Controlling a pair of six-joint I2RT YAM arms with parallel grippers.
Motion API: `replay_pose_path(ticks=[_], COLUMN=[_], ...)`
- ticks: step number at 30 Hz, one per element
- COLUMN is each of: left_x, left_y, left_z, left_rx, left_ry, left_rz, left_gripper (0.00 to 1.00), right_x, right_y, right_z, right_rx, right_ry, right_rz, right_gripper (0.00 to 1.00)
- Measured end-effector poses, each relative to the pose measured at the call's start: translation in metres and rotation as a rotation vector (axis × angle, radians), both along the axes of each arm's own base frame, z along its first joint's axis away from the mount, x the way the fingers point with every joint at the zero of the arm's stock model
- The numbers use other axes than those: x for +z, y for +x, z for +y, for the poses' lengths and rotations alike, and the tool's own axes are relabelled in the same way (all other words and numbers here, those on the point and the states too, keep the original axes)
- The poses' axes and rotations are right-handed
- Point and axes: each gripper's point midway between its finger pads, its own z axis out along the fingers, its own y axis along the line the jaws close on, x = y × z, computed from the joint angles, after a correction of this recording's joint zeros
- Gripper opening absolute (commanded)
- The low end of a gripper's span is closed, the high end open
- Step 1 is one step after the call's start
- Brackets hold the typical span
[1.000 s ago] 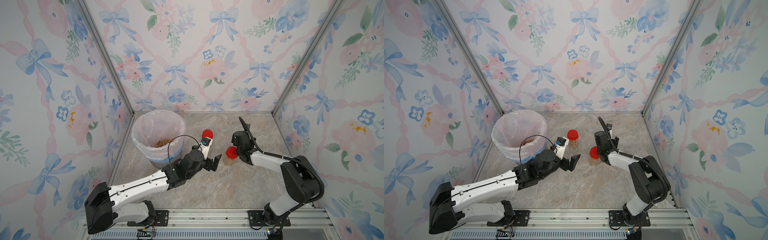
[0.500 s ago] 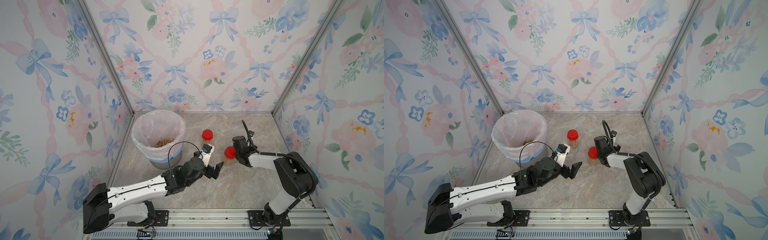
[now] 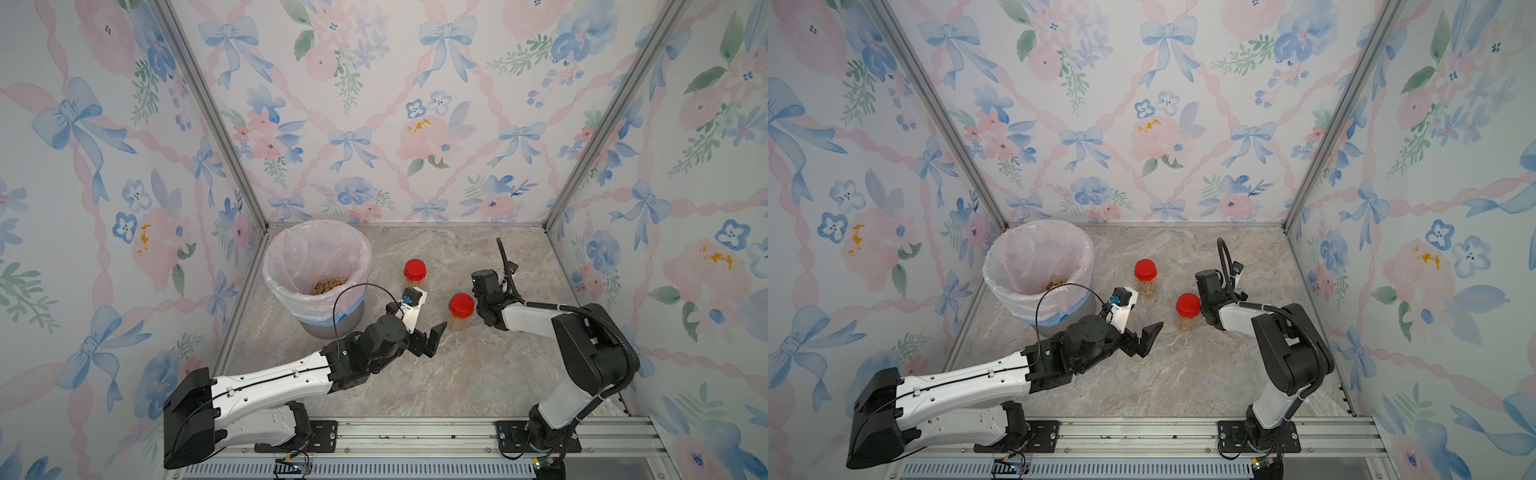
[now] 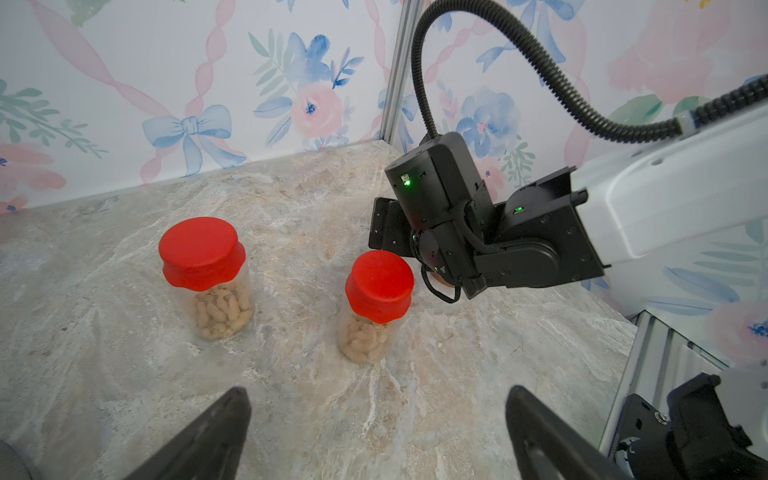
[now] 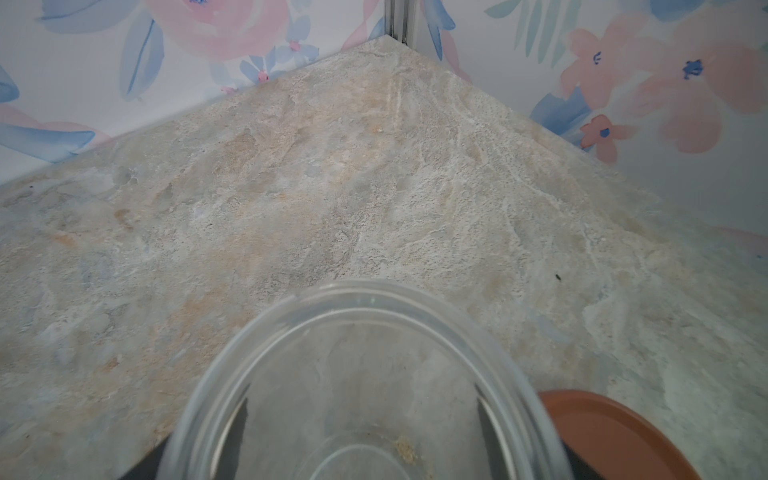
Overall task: Empty moldy peanuts from jars
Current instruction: Place the jar at the center of the board.
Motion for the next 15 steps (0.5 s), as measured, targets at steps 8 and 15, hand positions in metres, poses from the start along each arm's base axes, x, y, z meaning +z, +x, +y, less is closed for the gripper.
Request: replay_pose_path(ticks=[8, 15], left_x=[-0.001, 0.0], left_y=[-0.004, -0.01], left_z=[0.0, 0.008], left_rx=[-0.008, -0.014], left_ry=[-0.002, -0.015], left_rz=[-0.001, -0.007], left_gripper=[0.98, 0.98], right_x=[-0.001, -0.001], right_y=[-0.014, -0.021], right_z=[0.016, 0.025], right_rx=[0.005, 0.011], right_ry=[-0.041, -0.065], right_rz=[0.02, 0.023], right_gripper=[0.49, 0.51])
